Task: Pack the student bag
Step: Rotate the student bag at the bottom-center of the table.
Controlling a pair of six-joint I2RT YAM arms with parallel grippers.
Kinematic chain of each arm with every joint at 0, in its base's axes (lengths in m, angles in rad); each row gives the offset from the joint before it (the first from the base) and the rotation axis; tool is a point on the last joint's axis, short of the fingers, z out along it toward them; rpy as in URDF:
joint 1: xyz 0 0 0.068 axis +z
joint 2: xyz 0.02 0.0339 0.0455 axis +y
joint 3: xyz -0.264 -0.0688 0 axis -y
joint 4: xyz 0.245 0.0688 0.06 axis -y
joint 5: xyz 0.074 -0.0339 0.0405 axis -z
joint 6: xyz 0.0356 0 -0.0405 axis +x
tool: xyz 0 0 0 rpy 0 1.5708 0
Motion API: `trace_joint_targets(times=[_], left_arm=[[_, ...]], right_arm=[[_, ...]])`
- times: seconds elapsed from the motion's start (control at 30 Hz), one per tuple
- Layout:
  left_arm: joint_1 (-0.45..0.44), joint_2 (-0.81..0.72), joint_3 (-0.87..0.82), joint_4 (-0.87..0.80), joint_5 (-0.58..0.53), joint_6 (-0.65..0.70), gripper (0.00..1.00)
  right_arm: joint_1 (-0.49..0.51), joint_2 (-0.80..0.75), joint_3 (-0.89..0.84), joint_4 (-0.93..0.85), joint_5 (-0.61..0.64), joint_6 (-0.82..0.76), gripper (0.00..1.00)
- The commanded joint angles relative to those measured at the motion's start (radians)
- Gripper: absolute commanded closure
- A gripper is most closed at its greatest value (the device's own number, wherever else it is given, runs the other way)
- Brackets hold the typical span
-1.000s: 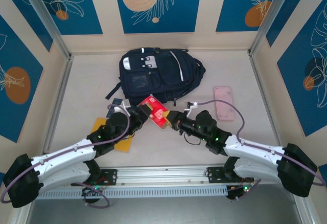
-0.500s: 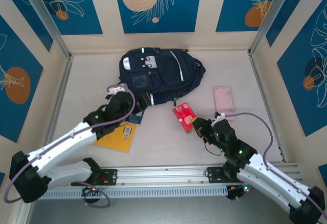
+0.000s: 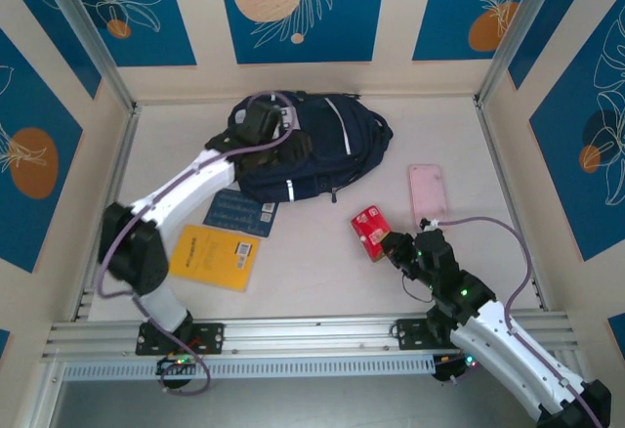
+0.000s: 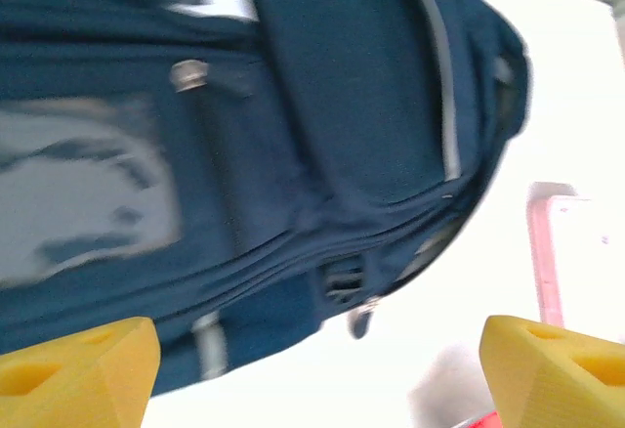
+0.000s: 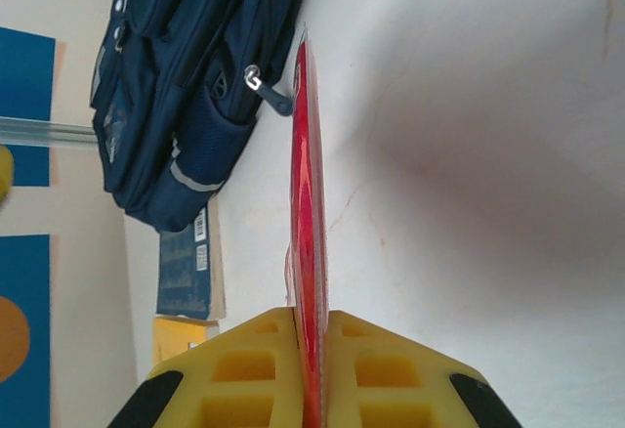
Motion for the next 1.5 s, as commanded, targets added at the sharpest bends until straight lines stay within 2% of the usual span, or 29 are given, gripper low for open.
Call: trace_joint_targets(times=[0.0, 0.23, 0.37, 0.43, 0.6, 0.67, 0.93, 1.0, 1.17, 1.47], left_arm=[[-0.009, 0.157, 0.169, -0.028, 0.170, 0.073, 0.16], [-0.012, 0.581, 0.699, -0.072, 0.329, 0.035, 0.27], [-0.014, 0.802, 1.013, -0.177, 0.301, -0.026, 0.32], [-0.013, 0.880, 1.102, -0.192, 0.292, -0.061, 0.36], [-0.031, 0.949, 1.103, -0.133, 0.286, -0.102, 0.43], [-0.044, 0.963, 1.103, -0.113, 0.289, -0.095, 0.49], [-0.061, 0.941, 1.103, -0.246, 0.253, 0.015, 0.93], [-0.064, 0.918, 1.099, -0.291, 0.262, 0.058, 1.00], [-0.073, 0.791, 1.019, -0.378, 0.276, 0.173, 1.00], [-0.086, 0.415, 0.592, -0.359, 0.302, 0.281, 1.00]], right_arm=[[-0.021, -0.010, 0.012, -0.008, -0.018, -0.069, 1.00], [-0.072, -0.012, 0.004, -0.027, -0.073, -0.109, 1.00], [-0.108, -0.013, -0.009, -0.025, -0.106, -0.111, 1.00], [-0.131, -0.013, -0.016, -0.018, -0.129, -0.108, 1.00], [-0.190, -0.013, -0.034, 0.001, -0.185, -0.110, 1.00], [-0.214, -0.012, -0.047, 0.012, -0.207, -0.106, 1.00], [-0.292, -0.013, -0.066, 0.025, -0.297, -0.111, 1.00], [-0.296, -0.015, -0.052, 0.008, -0.294, -0.130, 1.00], [-0.298, -0.023, -0.012, -0.054, -0.262, -0.169, 1.00], [-0.304, -0.051, 0.079, -0.120, -0.262, -0.251, 1.00]])
